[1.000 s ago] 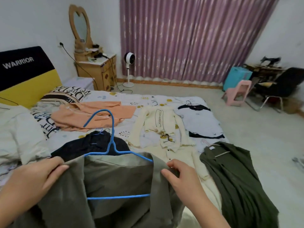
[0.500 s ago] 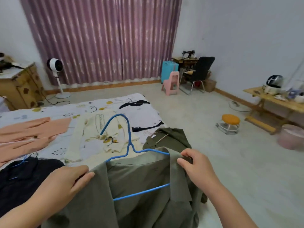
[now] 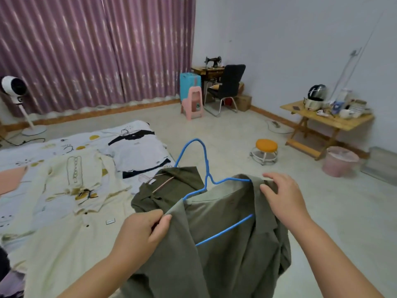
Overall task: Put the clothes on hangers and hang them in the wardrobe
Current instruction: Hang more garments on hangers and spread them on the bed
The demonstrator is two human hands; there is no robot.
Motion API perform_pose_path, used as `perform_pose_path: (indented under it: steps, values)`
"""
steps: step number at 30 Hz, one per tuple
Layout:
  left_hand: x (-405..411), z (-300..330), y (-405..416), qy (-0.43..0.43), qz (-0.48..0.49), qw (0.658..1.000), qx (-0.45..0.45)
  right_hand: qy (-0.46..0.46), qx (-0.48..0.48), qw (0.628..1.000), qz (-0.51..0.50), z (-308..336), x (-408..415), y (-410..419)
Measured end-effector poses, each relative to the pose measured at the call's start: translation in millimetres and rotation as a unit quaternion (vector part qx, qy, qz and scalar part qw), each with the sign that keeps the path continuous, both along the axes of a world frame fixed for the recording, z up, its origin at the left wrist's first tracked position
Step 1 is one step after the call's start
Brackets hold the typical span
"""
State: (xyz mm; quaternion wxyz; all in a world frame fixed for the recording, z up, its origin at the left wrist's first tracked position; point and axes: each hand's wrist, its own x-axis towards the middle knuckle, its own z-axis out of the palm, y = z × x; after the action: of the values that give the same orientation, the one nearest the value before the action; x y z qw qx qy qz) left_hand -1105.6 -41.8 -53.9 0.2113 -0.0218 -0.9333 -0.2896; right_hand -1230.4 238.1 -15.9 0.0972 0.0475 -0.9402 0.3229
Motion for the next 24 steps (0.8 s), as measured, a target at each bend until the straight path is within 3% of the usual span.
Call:
perform_pose_path:
  steps: [4, 10, 16, 24]
  values:
    - [-53.1, -7.1, 34.3, 0.006, 0.03, 0.998, 0.049, 0.002, -0.019, 0.998, -0.067, -9.6, -29.1, 14.7]
    - [-131.2, -26.7, 37.8, -0.01, 0.08, 0.989, 0.121, -0.1, -0.035, 0.992, -0.061, -72.2, -47.0, -2.9]
    - [-222.0, -64.8, -19.2, -0.037, 0.137, 0.969, 0.201, -0.189, -0.022, 0.98, -0.059, -127.4, -99.2, -58.5]
    - [-333.5, -161.7, -140.1, -0.112, 0.194, 0.961, 0.16, -0.295, 0.057, 0.952, -0.058, -216.0, -189.1, -171.8]
